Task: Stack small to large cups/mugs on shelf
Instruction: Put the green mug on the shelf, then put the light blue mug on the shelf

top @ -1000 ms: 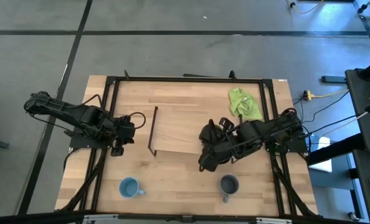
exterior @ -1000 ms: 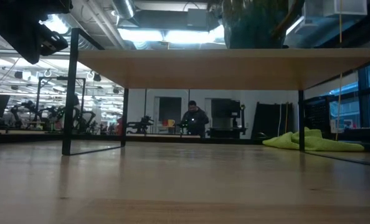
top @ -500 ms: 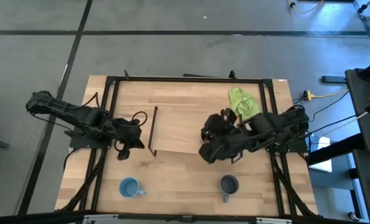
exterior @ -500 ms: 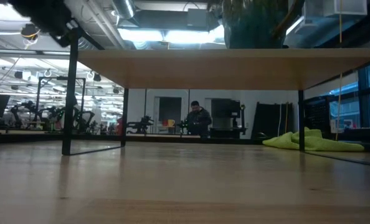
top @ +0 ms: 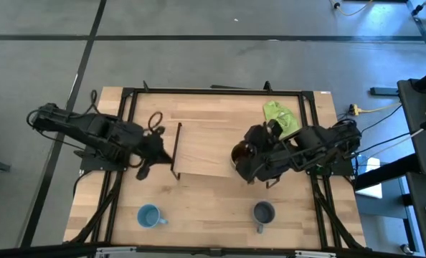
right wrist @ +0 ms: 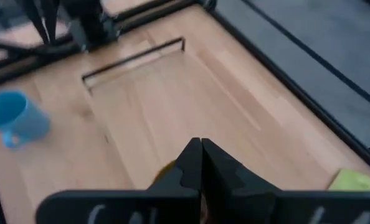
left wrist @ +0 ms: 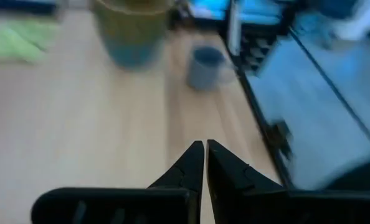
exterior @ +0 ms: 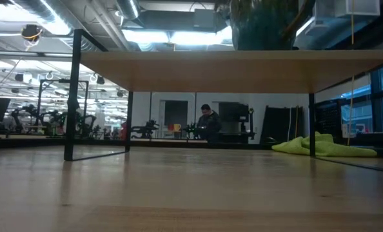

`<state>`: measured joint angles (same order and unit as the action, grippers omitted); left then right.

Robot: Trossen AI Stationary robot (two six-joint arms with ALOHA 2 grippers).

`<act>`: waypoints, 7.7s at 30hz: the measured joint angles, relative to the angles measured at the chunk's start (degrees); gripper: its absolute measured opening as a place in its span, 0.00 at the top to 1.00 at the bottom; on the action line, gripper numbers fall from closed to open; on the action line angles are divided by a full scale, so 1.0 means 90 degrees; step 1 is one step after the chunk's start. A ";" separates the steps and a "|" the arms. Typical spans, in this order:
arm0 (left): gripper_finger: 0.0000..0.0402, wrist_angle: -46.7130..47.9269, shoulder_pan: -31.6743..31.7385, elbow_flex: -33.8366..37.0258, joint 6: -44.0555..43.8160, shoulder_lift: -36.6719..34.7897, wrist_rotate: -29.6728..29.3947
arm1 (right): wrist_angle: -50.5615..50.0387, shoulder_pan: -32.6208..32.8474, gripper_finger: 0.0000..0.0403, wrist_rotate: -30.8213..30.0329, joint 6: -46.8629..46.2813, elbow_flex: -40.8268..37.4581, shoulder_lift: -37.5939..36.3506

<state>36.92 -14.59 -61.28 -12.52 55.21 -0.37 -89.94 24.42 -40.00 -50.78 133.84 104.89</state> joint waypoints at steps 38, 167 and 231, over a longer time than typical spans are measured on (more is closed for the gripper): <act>0.97 -0.4471 0.1906 -0.0070 0.0583 0.3873 0.2583 | -0.0009 0.0814 0.99 -0.1883 -0.0498 -0.0027 -0.1096; 0.97 -0.6631 0.1825 -0.0072 -0.0387 0.4953 0.4184 | -0.0009 0.2059 1.00 -0.0738 -0.3333 -0.0029 0.0519; 0.83 0.1136 -0.4348 0.1271 -0.6436 0.1500 -0.0591 | -0.0001 0.1552 0.49 -0.1264 -0.1613 -0.0029 0.0492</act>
<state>47.14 -53.72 -49.84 -70.45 68.71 -5.69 -89.95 38.39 -51.37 -65.30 133.58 109.32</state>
